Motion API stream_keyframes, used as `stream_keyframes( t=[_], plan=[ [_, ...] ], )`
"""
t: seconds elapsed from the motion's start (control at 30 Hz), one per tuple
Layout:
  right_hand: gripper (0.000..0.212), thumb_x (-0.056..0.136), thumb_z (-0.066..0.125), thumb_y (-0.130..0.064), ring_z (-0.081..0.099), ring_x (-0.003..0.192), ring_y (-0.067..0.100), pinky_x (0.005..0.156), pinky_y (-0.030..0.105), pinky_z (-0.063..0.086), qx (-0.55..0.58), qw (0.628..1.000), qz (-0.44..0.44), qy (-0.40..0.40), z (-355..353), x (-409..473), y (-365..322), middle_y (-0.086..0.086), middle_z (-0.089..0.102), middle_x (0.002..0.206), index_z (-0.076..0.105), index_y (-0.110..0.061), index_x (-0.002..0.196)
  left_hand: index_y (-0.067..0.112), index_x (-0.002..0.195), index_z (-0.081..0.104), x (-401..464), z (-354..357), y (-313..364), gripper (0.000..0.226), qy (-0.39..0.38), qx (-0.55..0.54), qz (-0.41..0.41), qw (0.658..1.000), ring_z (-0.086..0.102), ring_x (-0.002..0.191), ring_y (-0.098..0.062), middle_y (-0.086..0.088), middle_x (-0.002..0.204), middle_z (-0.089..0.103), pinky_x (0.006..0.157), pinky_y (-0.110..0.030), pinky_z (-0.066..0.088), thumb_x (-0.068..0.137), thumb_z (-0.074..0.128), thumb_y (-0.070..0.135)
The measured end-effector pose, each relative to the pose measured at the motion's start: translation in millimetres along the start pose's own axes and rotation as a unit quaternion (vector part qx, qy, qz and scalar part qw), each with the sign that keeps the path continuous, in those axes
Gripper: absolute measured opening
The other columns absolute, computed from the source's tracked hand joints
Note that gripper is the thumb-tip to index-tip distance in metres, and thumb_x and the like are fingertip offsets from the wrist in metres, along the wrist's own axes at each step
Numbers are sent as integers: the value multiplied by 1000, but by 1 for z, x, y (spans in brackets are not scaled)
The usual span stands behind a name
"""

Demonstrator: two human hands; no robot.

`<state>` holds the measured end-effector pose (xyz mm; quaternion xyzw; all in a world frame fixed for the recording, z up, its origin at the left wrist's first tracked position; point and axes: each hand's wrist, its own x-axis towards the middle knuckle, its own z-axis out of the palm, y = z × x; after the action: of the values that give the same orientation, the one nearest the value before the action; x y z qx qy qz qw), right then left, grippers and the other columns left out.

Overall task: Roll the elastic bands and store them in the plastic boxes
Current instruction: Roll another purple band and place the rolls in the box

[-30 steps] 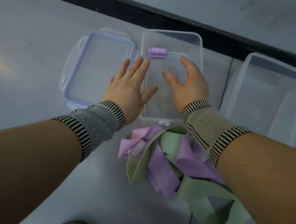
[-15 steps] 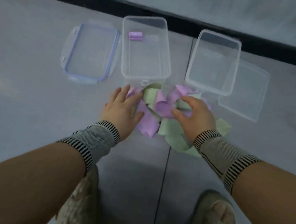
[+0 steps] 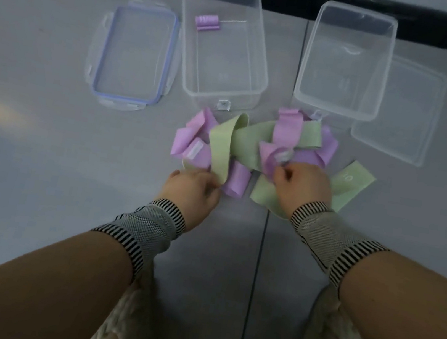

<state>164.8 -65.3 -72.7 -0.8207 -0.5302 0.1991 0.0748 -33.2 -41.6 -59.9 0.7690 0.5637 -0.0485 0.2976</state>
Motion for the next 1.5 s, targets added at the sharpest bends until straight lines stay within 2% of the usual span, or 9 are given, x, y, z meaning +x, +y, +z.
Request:
stream_keyframes(
  t=[0.13,0.33,0.47,0.6,0.77,0.93,1.17,1.3,1.5],
  plan=[
    [31,90,53,-28,56,75,39,65,37,40,67,995,12,66,-9,-16,18,20,62,70,59,-11,65,20,91,69,-15,-3,2,15,11,-51,-29,998,62,90,-27,-4,93,70,80,-30,47,85,59,30],
    [31,81,51,-33,52,101,37,89,37,40,122,981,-52,143,-9,-17,-3,16,59,105,68,-9,91,17,51,42,-19,-4,-4,42,5,2,5,1000,49,64,-23,4,54,50,85,-31,39,84,50,43],
    [54,87,54,-36,21,141,32,113,51,21,57,988,-145,-20,-5,-18,-33,10,24,154,44,-26,139,19,68,61,-12,1,-15,35,112,-63,44,991,58,97,-24,2,92,67,89,-36,45,71,43,48],
    [63,91,44,-51,5,146,26,114,55,11,-48,973,-156,-165,9,-20,-47,-2,-6,159,14,-44,146,16,105,66,-6,4,-22,46,123,-39,38,991,46,121,-34,-9,123,58,101,-44,40,73,43,41],
    [53,92,40,-44,29,134,26,105,50,30,-116,965,-127,-196,14,-17,-34,-3,22,153,31,-27,142,29,127,55,-3,8,-34,51,48,14,-26,998,15,142,-29,-8,152,26,114,-43,20,80,44,45],
    [37,92,37,-37,48,109,28,86,39,37,-162,979,-64,-105,6,-19,-33,6,60,113,65,-17,105,35,91,69,-9,12,-46,52,-7,16,23,1000,32,136,-22,13,133,52,110,-45,26,66,33,63],
    [30,80,45,-35,49,99,32,93,46,36,26,991,-79,109,-1,-17,-41,12,57,103,58,-12,96,38,95,70,-23,7,-30,34,-26,35,81,996,34,130,-19,13,123,55,105,-46,29,74,45,49],
    [48,85,51,-35,46,118,26,104,50,28,2,988,-143,-52,8,-21,-55,3,47,133,43,-23,130,26,95,72,-5,1,-36,47,155,-58,17,986,46,117,-34,-8,122,56,97,-44,41,70,40,49],
    [32,92,38,-39,48,111,25,101,49,28,-101,986,-116,-63,13,-24,-48,-3,54,122,58,-22,111,43,134,44,16,-6,-34,39,-38,38,-52,997,2,145,-19,17,153,23,113,-55,13,95,39,39]
  ],
)
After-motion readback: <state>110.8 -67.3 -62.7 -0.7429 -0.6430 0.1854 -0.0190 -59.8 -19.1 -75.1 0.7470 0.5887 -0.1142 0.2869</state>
